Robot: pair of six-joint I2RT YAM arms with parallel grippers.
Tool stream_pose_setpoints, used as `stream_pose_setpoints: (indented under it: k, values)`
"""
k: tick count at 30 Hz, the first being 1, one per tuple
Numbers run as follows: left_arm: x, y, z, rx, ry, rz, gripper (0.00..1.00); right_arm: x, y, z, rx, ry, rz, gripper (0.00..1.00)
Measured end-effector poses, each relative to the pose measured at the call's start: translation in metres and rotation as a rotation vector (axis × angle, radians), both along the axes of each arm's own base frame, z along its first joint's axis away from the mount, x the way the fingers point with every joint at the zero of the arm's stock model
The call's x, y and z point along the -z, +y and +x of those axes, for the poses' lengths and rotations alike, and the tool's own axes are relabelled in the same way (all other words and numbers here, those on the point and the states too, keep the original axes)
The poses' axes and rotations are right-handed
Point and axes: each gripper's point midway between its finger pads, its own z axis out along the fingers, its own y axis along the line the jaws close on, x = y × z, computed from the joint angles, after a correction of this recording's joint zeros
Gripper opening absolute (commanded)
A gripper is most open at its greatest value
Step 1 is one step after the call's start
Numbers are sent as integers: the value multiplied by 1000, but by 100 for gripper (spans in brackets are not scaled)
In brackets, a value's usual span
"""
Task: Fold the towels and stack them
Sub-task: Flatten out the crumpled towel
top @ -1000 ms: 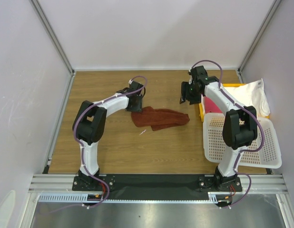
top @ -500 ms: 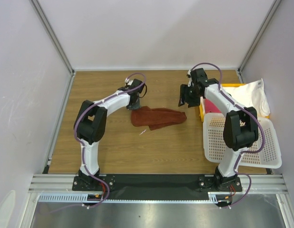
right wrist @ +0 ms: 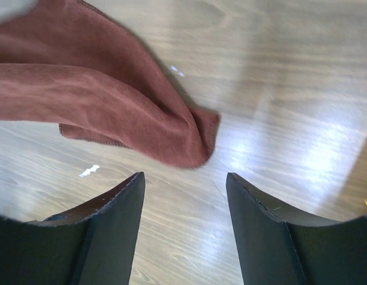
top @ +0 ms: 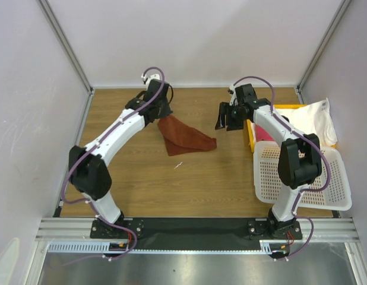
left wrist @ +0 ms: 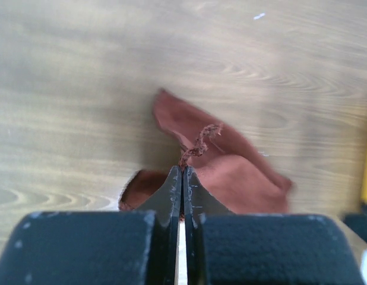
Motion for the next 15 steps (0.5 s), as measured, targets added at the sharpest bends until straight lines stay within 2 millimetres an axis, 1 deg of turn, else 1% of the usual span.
stream_pose_setpoints:
  k: [3,7,11,15]
  values:
    - [-37,-3,-3,83,-77,2,0,-8,6,7,-6,-27,39,63]
    - [-92,-8,-6,186,-193,-5,0,-18,12,15,-11,-64,70,63]
    - [-133,-9,-23,261,-275,-32,0,-23,13,19,-4,-84,80,64]
    - [-160,-7,-44,293,-309,-68,0,-29,9,22,21,-99,81,64]
